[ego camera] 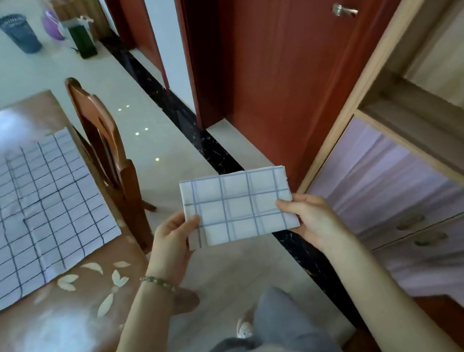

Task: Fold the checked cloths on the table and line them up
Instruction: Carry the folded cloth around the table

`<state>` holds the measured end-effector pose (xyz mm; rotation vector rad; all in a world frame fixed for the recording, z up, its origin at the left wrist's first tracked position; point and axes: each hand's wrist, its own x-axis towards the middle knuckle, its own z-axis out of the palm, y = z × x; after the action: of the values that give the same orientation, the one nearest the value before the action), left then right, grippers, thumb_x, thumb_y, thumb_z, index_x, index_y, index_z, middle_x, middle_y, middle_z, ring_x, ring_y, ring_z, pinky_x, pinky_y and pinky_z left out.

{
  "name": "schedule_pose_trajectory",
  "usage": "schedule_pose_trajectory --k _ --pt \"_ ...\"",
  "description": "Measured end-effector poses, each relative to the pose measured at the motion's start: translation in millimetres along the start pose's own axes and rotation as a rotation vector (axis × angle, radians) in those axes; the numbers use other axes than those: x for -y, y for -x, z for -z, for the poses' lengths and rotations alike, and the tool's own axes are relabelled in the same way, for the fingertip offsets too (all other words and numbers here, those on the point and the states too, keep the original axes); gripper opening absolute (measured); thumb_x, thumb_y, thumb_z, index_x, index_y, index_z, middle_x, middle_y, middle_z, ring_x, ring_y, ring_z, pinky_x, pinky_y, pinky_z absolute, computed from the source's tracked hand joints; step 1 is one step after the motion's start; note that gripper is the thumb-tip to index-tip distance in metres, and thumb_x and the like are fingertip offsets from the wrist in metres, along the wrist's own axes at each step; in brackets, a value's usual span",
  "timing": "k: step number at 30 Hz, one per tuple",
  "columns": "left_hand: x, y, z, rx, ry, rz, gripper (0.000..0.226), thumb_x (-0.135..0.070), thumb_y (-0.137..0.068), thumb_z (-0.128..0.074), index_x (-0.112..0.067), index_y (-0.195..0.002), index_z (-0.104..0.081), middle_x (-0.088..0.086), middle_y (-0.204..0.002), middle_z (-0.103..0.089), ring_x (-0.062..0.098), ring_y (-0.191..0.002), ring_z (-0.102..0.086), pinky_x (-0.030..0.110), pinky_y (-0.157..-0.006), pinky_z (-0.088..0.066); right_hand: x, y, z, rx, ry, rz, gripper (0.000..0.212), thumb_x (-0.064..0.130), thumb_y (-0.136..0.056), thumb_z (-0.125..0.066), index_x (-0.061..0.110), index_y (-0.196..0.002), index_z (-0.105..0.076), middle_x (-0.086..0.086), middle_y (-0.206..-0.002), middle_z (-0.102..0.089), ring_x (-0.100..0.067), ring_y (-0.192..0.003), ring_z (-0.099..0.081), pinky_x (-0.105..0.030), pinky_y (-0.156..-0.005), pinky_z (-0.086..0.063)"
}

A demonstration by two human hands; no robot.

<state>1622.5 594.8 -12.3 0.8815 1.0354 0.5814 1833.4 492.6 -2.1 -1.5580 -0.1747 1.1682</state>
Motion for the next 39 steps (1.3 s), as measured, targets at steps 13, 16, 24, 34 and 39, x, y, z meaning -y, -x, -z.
schedule_pose_trajectory --k 13,16,24,34,39 --pt "-84 -195 -28 -0.236 0.143 -0.063 0.022 -0.002 -0.094 -0.049 0.001 -0.11 -0.064 0.02 -0.106 -0.069 0.033 -0.098 -0.066 0.041 -0.084 -0.055 139 -222 -71 0.221 0.119 -0.025 0.014 -0.002 -0.088 -0.057 0.008 -0.085 -0.067 0.001 -0.067 -0.072 -0.01 -0.061 -0.069 -0.02 -0.052 -0.052" --pt "-116 -244 -39 -0.29 0.18 -0.065 0.02 -0.002 -0.094 -0.05 -0.001 -0.104 -0.066 0.017 -0.099 -0.072 0.029 -0.092 -0.067 0.036 -0.078 -0.057 179 -275 -89 0.282 0.128 -0.05 0.015 -0.003 -0.088 -0.056 0.006 -0.084 -0.067 -0.001 -0.068 -0.072 -0.012 -0.063 -0.068 -0.019 -0.051 -0.052" --pt "-187 -334 -30 -0.436 0.226 -0.107 0.021 -0.004 -0.093 -0.052 -0.002 -0.108 -0.066 0.019 -0.107 -0.07 0.031 -0.097 -0.067 0.043 -0.086 -0.054 256 -389 -165 0.458 0.189 -0.11 0.013 -0.002 -0.087 -0.058 0.003 -0.091 -0.069 -0.006 -0.079 -0.074 -0.015 -0.07 -0.071 -0.021 -0.055 -0.053" --pt "-272 -477 37 -0.535 0.262 -0.098 0.018 -0.002 -0.094 -0.05 0.002 -0.102 -0.066 0.012 -0.082 -0.07 0.022 -0.068 -0.066 0.026 -0.05 -0.054 305 -536 -303 0.536 0.298 -0.146 0.012 0.0 -0.087 -0.06 0.002 -0.095 -0.069 -0.01 -0.086 -0.074 -0.019 -0.076 -0.071 -0.027 -0.065 -0.058" --pt "-335 -548 85 -0.546 0.325 -0.106 0.018 0.0 -0.093 -0.049 0.004 -0.101 -0.065 0.011 -0.079 -0.07 0.018 -0.065 -0.065 0.022 -0.05 -0.052 344 -594 -392 0.536 0.316 -0.134 0.011 0.0 -0.086 -0.061 0.005 -0.092 -0.069 -0.008 -0.084 -0.073 -0.019 -0.076 -0.068 -0.034 -0.077 -0.054"
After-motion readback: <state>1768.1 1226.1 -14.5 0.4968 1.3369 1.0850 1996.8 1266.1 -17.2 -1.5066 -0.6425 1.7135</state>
